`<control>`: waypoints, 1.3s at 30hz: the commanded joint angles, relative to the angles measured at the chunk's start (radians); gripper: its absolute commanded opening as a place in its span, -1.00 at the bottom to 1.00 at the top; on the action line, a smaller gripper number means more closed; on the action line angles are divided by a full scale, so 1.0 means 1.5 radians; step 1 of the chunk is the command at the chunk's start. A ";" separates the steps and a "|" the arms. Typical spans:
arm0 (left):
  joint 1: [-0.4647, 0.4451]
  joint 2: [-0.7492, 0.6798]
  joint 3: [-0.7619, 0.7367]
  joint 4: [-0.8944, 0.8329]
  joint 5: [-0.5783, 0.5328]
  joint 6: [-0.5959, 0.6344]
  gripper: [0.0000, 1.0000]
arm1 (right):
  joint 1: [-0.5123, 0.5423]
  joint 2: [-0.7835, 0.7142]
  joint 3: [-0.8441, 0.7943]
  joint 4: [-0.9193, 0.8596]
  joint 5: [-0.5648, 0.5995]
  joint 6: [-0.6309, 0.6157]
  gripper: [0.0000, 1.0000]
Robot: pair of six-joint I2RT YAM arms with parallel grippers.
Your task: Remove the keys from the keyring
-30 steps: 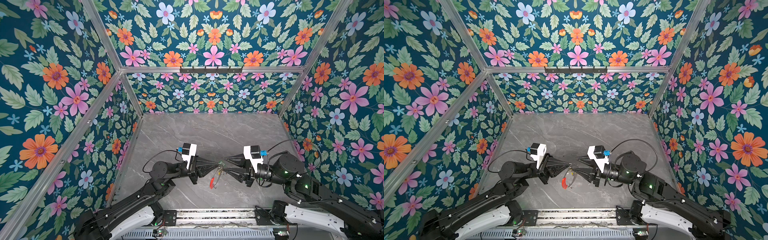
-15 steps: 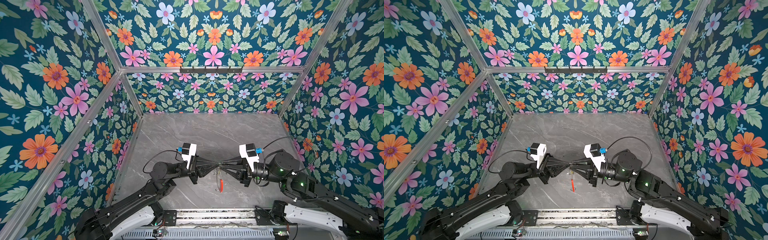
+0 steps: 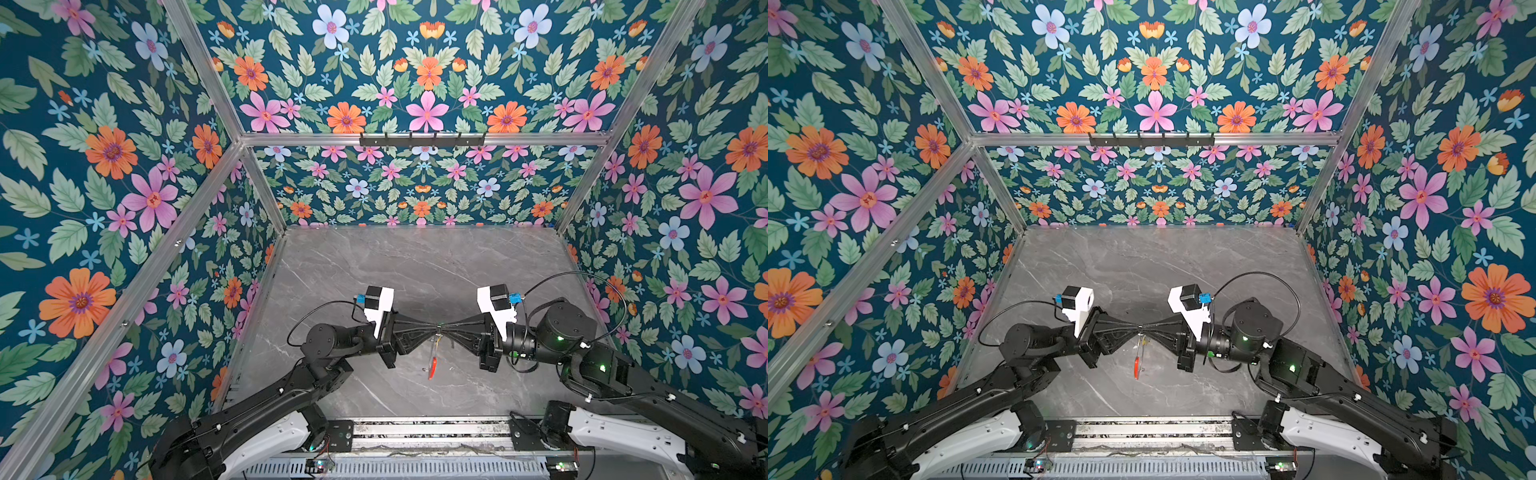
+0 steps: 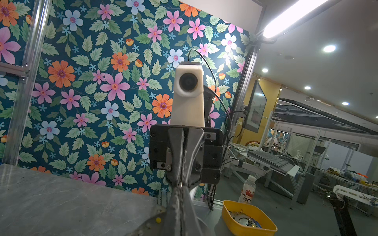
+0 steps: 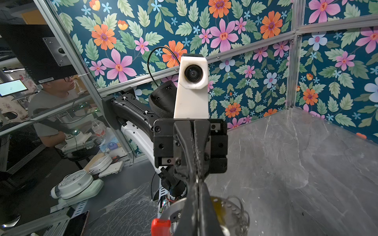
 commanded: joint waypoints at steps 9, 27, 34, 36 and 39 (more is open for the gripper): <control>0.001 -0.034 0.013 -0.070 -0.024 0.003 -0.19 | -0.073 -0.012 0.035 -0.102 -0.071 0.014 -1.00; 0.001 0.014 0.238 -0.602 0.038 0.164 -0.36 | -0.121 0.023 0.112 -0.287 -0.179 -0.080 -1.00; 0.001 0.029 0.245 -0.612 0.077 0.169 -0.35 | -0.127 0.033 0.125 -0.281 -0.181 -0.080 -1.00; 0.001 0.033 0.248 -0.611 0.085 0.168 -0.39 | -0.127 0.037 0.127 -0.281 -0.179 -0.080 -1.00; 0.001 0.033 0.251 -0.611 0.091 0.168 -0.43 | -0.129 0.041 0.128 -0.281 -0.173 -0.079 -1.00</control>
